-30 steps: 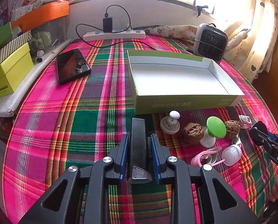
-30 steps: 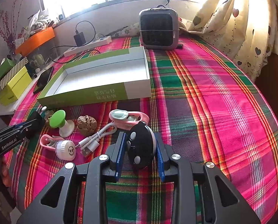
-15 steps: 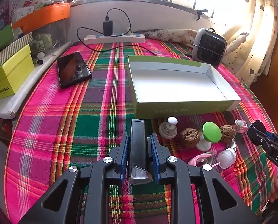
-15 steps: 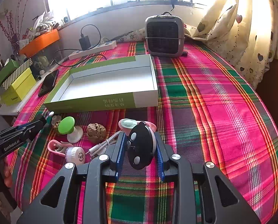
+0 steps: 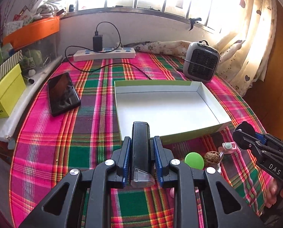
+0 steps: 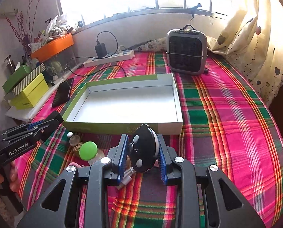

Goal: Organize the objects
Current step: 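Carry flashlight with left tool into white box while right tool carries disc there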

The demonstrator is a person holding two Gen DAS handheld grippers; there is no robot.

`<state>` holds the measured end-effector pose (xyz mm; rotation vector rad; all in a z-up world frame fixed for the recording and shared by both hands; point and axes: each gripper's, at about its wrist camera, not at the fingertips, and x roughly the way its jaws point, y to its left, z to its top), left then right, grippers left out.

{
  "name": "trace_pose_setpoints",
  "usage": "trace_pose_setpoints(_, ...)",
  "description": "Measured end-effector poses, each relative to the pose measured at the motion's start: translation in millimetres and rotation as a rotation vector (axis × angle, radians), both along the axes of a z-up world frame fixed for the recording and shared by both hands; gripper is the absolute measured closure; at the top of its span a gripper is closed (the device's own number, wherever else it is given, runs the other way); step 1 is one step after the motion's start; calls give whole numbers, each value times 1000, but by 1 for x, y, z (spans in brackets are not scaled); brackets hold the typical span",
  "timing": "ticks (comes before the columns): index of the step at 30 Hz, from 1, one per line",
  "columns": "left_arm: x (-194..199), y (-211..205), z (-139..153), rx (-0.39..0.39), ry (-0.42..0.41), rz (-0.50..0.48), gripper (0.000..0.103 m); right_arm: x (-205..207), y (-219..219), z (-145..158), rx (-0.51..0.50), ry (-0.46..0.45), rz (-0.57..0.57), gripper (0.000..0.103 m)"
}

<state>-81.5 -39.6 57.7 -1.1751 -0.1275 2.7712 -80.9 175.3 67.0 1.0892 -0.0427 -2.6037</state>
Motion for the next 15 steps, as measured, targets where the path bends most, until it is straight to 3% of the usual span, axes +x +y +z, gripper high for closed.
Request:
trace_pose_setpoints(6, -29, 8, 3, 2, -4, -15, 82, -34, -9, 8, -37, -20, 36, 73)
trace_pose_setpoints(15, -78, 14, -5, 11, -30, -24, 82, -88, -29, -2, -16, -60, 58, 73)
